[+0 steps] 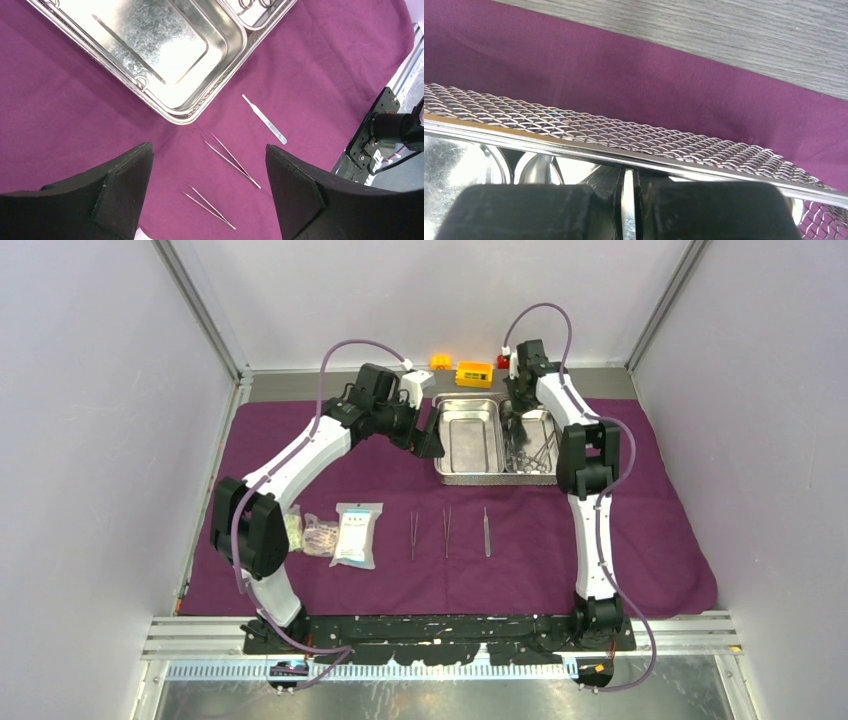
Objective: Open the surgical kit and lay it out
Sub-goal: Adjust the medical item in the container.
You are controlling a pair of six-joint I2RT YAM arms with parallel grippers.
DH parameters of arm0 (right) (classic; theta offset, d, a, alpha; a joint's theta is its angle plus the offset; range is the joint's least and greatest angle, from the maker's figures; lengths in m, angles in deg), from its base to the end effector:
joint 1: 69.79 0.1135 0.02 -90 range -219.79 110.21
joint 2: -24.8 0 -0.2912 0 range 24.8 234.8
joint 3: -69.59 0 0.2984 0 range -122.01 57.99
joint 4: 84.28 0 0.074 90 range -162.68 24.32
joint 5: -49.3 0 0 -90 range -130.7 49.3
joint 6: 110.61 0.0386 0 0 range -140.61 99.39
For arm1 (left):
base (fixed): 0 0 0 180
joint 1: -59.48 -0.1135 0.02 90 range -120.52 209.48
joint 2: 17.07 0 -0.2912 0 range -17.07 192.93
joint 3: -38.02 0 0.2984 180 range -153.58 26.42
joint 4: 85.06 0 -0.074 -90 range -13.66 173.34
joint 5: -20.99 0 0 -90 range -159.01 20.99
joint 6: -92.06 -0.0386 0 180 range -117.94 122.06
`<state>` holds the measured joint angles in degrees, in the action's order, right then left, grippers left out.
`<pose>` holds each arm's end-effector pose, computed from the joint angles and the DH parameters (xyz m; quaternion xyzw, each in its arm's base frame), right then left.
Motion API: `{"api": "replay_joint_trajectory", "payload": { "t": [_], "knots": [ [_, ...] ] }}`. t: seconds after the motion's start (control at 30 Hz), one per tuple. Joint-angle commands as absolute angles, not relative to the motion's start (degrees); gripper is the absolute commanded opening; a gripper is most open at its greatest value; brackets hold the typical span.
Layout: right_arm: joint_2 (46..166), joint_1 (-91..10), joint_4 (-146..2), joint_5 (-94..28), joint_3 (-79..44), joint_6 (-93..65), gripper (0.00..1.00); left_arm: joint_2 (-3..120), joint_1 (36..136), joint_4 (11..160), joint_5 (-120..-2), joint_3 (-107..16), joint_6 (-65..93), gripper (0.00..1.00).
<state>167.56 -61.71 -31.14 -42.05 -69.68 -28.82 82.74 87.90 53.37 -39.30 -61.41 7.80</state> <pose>0.6057 0.0851 0.1775 -0.1324 0.9486 -0.0116 0.2871 0.3849 -0.2300 0.3266 0.2759 0.8451 -0.3394 0.3074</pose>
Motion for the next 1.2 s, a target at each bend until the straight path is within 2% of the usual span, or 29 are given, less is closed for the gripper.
{"api": "replay_joint_trajectory", "payload": {
  "t": [0.0,0.33,0.87,0.93,1.1,1.17],
  "knots": [
    [165.2,-62.3,-31.3,-42.1,-69.4,-30.0,0.10,81.5,87.6,55.5,-37.7,-62.6,8.1,0.85],
    [165.7,-62.7,-30.3,-43.0,-70.4,-34.6,0.03,81.6,87.6,55.5,-37.6,-62.7,8.0,0.84],
    [165.2,-63.0,-27.0,-41.5,-74.8,-40.3,0.03,81.9,87.6,55.4,-37.5,-63.1,7.8,0.84],
    [164.7,-63.0,-27.0,-41.5,-74.7,-38.4,0.07,81.9,87.6,55.4,-37.5,-63.1,7.8,0.84],
    [164.4,-63.1,-27.2,-42.6,-75.1,-29.7,0.27,81.8,87.6,55.5,-37.4,-63.0,7.8,0.85],
    [164.3,-63.3,-27.7,-42.4,-74.7,-26.6,0.31,81.8,87.6,55.5,-37.3,-62.9,7.8,0.85]
  ]
}}
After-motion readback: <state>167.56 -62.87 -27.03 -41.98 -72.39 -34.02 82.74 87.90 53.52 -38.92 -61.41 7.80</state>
